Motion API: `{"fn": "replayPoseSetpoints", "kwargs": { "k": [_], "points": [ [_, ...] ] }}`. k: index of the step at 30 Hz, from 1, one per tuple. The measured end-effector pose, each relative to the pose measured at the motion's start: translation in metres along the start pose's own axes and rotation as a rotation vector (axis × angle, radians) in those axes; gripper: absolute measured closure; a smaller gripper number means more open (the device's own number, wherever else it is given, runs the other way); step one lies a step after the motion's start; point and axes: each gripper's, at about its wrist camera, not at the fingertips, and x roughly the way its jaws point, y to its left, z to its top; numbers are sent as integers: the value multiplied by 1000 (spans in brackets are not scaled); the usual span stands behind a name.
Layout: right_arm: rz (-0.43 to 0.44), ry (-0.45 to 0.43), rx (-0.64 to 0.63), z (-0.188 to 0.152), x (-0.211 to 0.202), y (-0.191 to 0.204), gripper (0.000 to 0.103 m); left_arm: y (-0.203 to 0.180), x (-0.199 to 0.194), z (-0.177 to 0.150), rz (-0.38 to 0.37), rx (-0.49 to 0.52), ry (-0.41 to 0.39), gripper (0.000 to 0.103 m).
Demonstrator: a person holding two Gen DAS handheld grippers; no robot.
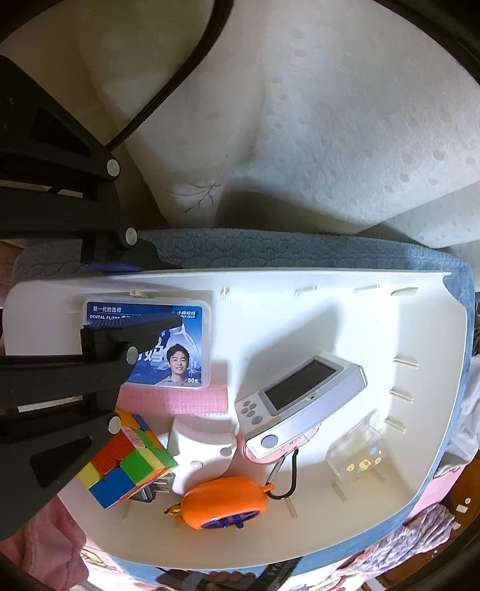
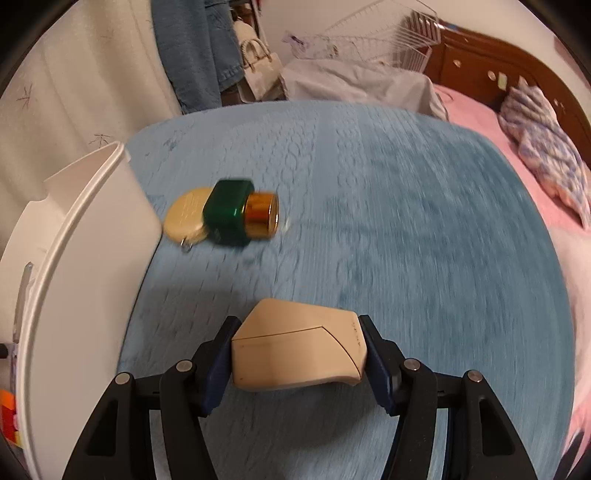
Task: Organize rigid objects
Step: 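Carry the beige case into the tray and open the right tool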
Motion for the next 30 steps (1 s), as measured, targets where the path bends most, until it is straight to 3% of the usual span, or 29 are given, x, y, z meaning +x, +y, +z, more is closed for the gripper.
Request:
{"fn": "replayPoseSetpoints", "kwargs": {
  "k": [8,12,19,30],
  "points": [
    [-28,91,155,-41,-28,13,40,4,-1,3,-37,65,-4,84],
    [-47,93,216,-58,-47,23,40,3,-2,1,-23,100,-12,84],
    [-80,30,268,-67,-88,44,40,5,-4,-1,-41,120,-25,84],
    [-97,-117,222,-65,-150,99,40,8,-12,-15,-54,193,-53,84]
  ]
}}
